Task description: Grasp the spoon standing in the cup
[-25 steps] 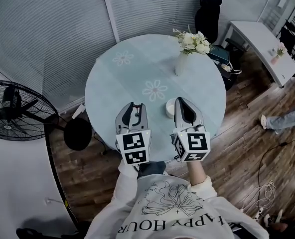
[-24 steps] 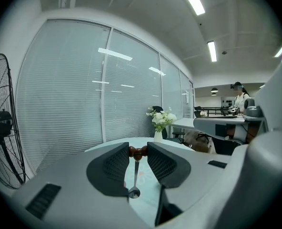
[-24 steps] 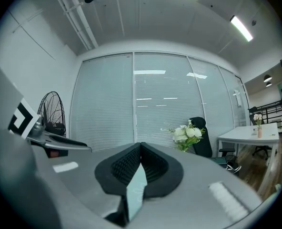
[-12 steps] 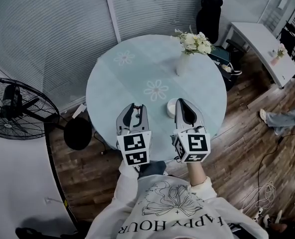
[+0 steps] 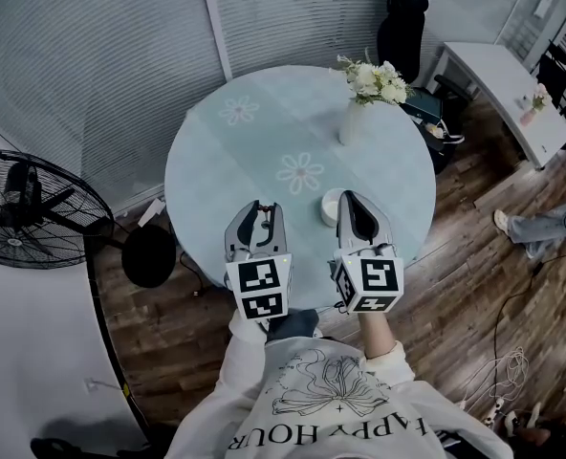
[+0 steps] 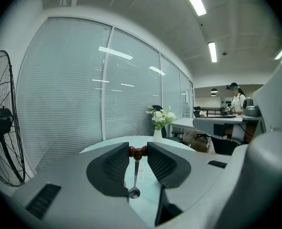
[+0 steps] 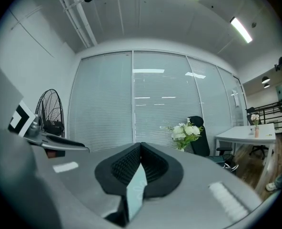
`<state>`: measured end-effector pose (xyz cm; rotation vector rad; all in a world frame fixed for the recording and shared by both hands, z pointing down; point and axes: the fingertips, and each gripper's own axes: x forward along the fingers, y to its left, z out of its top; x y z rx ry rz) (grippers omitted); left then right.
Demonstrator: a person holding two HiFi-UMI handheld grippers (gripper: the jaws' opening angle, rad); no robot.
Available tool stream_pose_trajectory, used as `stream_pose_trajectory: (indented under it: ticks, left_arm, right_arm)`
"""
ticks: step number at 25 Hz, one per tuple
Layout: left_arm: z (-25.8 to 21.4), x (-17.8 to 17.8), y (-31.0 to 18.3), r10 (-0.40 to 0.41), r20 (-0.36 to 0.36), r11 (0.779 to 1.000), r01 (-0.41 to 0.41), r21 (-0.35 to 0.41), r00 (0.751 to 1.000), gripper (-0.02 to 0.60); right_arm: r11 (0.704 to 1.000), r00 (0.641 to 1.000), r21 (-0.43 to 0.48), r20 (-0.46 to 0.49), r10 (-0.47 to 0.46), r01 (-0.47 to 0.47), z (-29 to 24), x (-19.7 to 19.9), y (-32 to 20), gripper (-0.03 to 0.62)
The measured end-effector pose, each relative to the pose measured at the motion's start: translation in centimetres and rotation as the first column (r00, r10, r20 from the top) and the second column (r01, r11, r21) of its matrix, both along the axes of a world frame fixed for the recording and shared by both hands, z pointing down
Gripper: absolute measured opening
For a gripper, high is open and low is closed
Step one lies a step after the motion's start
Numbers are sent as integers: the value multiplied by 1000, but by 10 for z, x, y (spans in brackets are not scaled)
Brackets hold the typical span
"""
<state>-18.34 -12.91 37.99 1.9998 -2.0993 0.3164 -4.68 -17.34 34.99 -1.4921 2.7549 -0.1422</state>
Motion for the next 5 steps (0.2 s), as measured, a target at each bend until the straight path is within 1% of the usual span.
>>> stream_pose_trajectory:
  ticks: [5]
  left_arm:
    - [-1, 2, -3, 1, 2, 1000, -1, 4, 1000, 120]
  right_arm:
    - [1000, 1000, -2, 2, -4, 4, 1, 0, -2, 11]
